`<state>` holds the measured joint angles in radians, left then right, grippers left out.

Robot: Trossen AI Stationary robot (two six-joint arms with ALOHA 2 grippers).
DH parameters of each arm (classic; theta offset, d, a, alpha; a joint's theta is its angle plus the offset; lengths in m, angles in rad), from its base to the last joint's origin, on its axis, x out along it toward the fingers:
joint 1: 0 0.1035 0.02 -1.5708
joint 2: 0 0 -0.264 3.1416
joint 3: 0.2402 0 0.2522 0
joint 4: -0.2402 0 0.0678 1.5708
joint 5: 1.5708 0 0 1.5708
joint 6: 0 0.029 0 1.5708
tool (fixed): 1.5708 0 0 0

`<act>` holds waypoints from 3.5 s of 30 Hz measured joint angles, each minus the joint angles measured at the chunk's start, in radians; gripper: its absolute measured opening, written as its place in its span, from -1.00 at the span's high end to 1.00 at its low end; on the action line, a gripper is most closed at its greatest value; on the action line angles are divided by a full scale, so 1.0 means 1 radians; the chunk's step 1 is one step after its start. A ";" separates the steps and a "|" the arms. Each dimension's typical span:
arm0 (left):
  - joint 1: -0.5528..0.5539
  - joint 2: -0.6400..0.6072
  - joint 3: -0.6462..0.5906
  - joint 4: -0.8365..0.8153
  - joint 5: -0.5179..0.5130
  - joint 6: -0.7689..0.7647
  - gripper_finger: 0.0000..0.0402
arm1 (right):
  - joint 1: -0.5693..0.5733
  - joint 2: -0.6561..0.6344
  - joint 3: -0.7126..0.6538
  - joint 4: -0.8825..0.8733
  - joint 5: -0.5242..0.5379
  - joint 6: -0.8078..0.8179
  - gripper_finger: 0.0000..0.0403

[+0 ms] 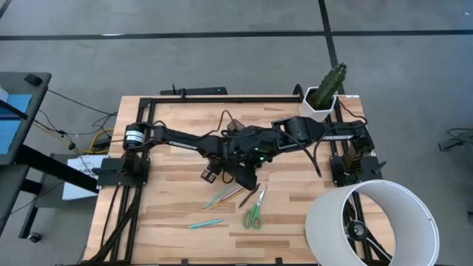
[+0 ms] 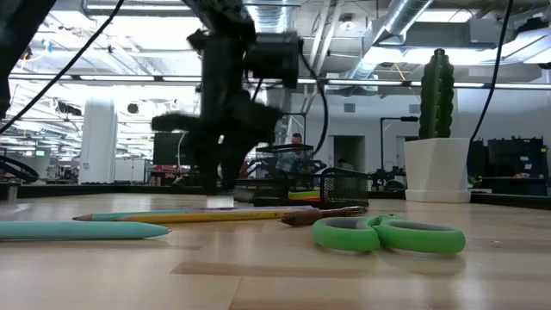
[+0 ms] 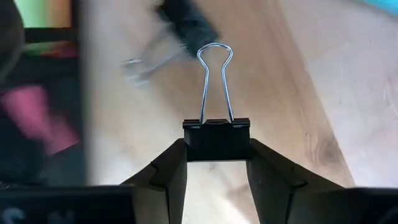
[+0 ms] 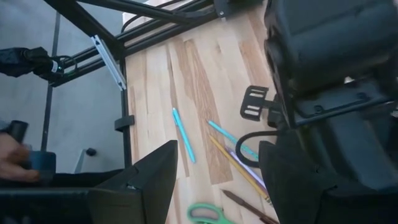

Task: Pick and place office supplies into organizer
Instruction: Put the left black binder clip into the black desk organizer, then put the black binder clip into the black desk organizer

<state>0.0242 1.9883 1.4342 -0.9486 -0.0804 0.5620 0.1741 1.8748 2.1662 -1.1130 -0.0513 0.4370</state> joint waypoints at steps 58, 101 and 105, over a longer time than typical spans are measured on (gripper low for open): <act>-0.137 -0.004 0.132 0.093 0.013 0.367 -0.04 | -0.006 -0.068 0.000 0.029 0.004 -0.027 -0.09; -0.004 0.161 0.193 0.100 -0.106 0.450 -0.04 | 0.048 -0.069 0.000 0.051 0.000 -0.027 -0.09; 0.010 0.160 0.193 0.106 -0.087 0.422 -0.04 | 0.048 -0.069 0.000 0.052 0.000 -0.027 -0.09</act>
<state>0.0343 2.1482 1.6272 -0.8421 -0.1674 0.9839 0.2220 1.8061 2.1662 -1.0611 -0.0515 0.4103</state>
